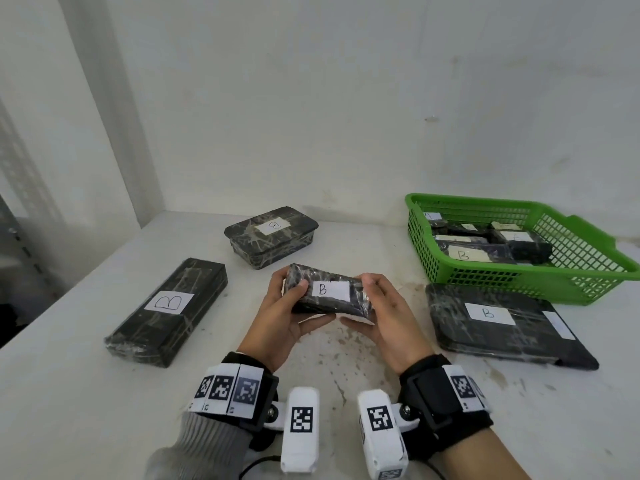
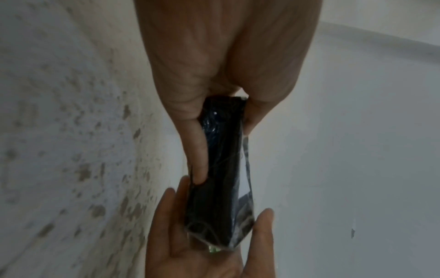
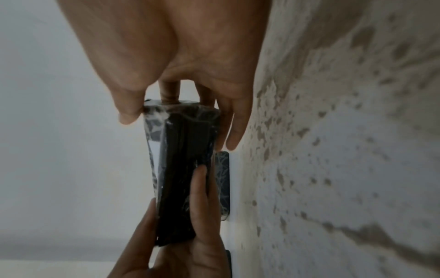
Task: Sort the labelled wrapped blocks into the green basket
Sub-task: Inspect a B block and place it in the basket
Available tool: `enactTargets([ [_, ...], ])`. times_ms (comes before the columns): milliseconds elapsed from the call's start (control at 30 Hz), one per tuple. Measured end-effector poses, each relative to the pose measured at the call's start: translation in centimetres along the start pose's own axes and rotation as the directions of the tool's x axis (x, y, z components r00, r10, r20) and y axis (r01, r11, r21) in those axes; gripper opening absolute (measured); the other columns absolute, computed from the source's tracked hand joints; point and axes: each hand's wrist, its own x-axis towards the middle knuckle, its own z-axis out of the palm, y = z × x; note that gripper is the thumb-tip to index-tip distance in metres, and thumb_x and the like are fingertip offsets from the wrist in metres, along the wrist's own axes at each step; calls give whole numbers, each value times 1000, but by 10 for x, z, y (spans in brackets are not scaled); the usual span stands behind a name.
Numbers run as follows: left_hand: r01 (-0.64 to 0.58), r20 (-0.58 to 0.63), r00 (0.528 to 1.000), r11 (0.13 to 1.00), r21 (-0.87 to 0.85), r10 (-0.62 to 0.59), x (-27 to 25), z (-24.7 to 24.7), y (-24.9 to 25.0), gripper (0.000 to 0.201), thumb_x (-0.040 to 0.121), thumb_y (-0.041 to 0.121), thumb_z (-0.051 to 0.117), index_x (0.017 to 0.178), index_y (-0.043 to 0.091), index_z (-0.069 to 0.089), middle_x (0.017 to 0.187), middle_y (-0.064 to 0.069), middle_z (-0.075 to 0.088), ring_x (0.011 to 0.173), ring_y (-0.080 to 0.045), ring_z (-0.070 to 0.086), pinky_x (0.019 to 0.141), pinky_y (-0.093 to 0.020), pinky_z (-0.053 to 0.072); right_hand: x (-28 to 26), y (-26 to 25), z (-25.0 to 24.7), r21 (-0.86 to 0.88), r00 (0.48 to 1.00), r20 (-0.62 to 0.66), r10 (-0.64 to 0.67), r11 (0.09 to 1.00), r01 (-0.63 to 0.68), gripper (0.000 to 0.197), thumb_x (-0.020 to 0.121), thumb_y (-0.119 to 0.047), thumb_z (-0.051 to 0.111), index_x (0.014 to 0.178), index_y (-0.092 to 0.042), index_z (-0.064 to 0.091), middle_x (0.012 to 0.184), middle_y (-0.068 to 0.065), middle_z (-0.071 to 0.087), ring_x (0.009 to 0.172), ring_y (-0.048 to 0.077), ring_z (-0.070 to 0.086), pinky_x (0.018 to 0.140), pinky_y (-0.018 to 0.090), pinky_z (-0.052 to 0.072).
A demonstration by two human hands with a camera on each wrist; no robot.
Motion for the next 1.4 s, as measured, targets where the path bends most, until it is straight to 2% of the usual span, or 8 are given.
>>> enactTargets([
  [267, -21, 48, 999, 997, 76, 17, -3, 1, 1, 21, 98, 31, 50, 116, 19, 50, 105, -5, 67, 94, -27, 71, 73, -45, 61, -2, -1, 2, 26, 995, -42, -90, 996, 91, 21, 89, -30, 58, 92, -9, 63, 91, 8, 70, 84, 19, 70, 69, 31, 60],
  [400, -78, 34, 997, 989, 124, 74, -1, 1, -2, 18, 104, 22, 39, 104, 12, 54, 108, -13, 66, 89, -21, 71, 72, -40, 62, -3, -2, 3, -8, 994, -49, -101, 995, 100, 18, 93, -25, 57, 92, -9, 64, 94, 13, 68, 87, 21, 69, 70, 31, 60],
  [533, -107, 6, 994, 988, 113, 108, -1, 0, -3, 18, 105, 16, 38, 96, 7, 50, 104, -17, 66, 86, -21, 71, 70, -37, 62, -6, -5, 9, -33, 998, -19, -55, 998, 54, 45, 82, -44, 60, 99, -3, 63, 101, 17, 70, 91, 22, 69, 75, 34, 60],
  [733, -39, 53, 998, 994, 106, 33, -6, 6, -2, 22, 99, 27, 49, 104, 6, 50, 114, -22, 66, 98, -29, 70, 72, -39, 61, -5, -6, 2, -69, 990, -103, -92, 994, 85, 23, 96, -24, 55, 89, -3, 65, 89, 15, 70, 82, 22, 70, 68, 33, 60],
  [967, -71, 37, 997, 992, 102, 68, -6, 6, -1, 2, 101, 9, 44, 101, 8, 44, 106, -20, 64, 81, -21, 73, 67, -34, 62, -8, -10, 7, -88, 997, -58, -47, 995, 42, 32, 87, -39, 61, 86, -7, 59, 85, 9, 67, 79, 16, 68, 66, 27, 57],
  [1167, -115, 80, 991, 984, 137, 105, -13, 11, 4, 13, 95, 18, 53, 94, 8, 44, 104, -17, 67, 89, -25, 71, 72, -37, 61, -10, -13, 7, -142, 975, -113, -190, 974, 174, 33, 93, -20, 62, 85, 11, 52, 84, 26, 61, 79, 27, 64, 64, 35, 60],
  [1267, -165, 93, 984, 974, 157, 151, -13, 11, 5, 9, 100, 11, 47, 94, 7, 42, 99, -15, 68, 83, -22, 71, 72, -39, 61, -11, -17, 10, -183, 968, -100, -232, 960, 211, 36, 91, -30, 65, 83, 4, 55, 87, 37, 56, 78, 37, 59, 79, 55, 57],
  [1400, -163, 84, 985, 977, 140, 153, -14, 11, 9, 15, 99, 14, 52, 88, 8, 43, 105, -18, 66, 87, -26, 71, 76, -42, 61, -15, -22, 12, -142, 986, -35, -161, 978, 154, 45, 70, -49, 74, 79, -8, 59, 82, 18, 57, 82, 29, 60, 79, 46, 56],
])
